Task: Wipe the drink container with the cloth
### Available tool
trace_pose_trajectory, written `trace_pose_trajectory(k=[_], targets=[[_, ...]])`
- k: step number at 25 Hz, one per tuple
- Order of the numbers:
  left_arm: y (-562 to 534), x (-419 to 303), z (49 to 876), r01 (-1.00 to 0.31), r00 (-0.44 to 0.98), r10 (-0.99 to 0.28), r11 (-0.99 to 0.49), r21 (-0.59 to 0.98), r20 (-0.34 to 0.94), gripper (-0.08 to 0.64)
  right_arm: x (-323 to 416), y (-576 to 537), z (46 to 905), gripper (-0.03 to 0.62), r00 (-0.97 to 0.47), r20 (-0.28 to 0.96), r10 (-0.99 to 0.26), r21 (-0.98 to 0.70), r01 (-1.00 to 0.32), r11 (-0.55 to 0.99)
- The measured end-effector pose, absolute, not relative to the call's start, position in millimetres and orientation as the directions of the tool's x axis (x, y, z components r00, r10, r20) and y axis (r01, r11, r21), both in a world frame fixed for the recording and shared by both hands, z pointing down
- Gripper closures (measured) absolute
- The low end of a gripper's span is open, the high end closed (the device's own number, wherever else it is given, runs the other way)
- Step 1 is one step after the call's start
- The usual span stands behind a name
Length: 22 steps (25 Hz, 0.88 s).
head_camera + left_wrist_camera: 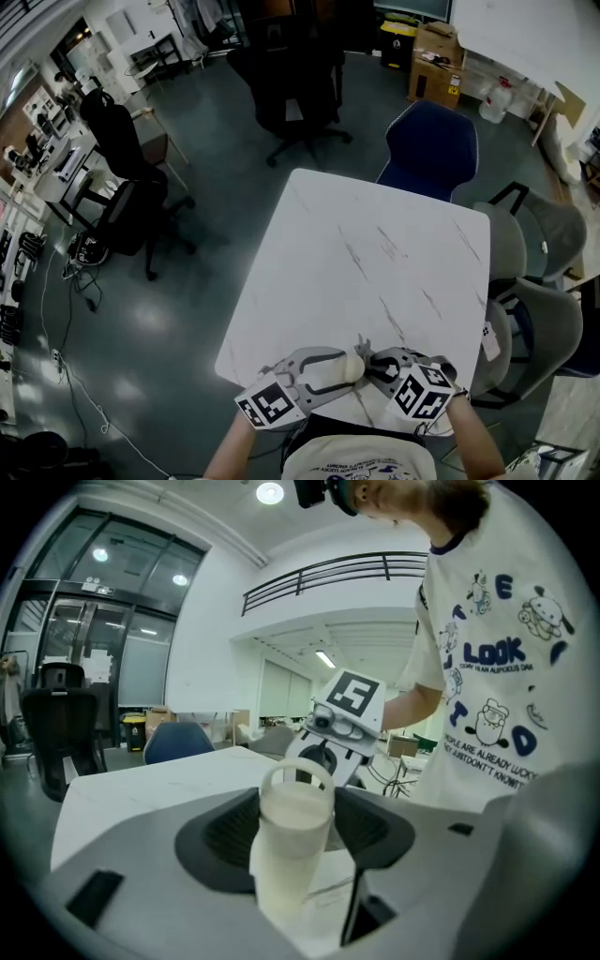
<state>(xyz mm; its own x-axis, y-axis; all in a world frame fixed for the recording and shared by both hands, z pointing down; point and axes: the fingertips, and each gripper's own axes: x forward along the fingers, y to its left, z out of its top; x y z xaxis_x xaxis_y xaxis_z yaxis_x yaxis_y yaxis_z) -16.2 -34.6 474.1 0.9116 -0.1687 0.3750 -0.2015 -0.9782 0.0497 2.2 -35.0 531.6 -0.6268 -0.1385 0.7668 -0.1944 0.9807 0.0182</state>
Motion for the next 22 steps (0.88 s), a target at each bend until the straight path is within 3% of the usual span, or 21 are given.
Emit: trace_pose_trajectory(k=[11, 22], targets=[[-32.1, -17.0, 476.0, -0.020, 0.911, 0.003, -0.998, 0.052, 0.412, 0.304, 0.2, -37.6, 528.6, 0.549, -0.610, 0.787, -0.093, 0.056, -0.080, 0.995], [-31.7, -16.1, 474.4, -0.038, 0.915, -0.013, -0.998, 0.053, 0.403, 0.302, 0.5, -38.3, 563.3, 0.549, -0.577, 0.812, -0.085, 0.019, -0.120, 0.993]])
